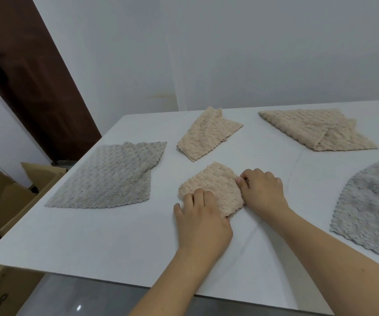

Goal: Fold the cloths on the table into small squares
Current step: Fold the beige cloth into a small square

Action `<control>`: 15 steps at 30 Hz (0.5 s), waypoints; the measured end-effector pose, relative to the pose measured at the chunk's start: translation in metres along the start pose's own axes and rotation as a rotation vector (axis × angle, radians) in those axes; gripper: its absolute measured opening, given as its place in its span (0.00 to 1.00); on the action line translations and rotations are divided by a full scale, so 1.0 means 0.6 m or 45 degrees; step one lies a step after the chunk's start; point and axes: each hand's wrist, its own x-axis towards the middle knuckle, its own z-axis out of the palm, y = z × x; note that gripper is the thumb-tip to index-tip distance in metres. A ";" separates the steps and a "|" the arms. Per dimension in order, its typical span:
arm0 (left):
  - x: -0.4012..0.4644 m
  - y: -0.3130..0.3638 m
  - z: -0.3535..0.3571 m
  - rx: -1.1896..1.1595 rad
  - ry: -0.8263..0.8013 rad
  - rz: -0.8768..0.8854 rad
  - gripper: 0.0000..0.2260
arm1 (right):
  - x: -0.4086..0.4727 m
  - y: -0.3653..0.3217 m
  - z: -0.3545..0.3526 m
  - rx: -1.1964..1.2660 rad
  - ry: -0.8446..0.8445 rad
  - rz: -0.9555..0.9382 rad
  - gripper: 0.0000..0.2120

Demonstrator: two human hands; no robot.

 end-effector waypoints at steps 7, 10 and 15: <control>0.006 0.002 -0.022 -0.072 -0.391 -0.078 0.26 | 0.000 -0.001 0.001 0.000 -0.018 -0.004 0.15; 0.011 -0.010 -0.041 -0.194 -0.610 -0.069 0.30 | 0.001 0.000 0.000 0.016 -0.025 0.006 0.15; 0.044 -0.050 -0.060 -0.468 -0.796 -0.185 0.20 | -0.001 0.001 0.000 0.048 -0.009 0.009 0.15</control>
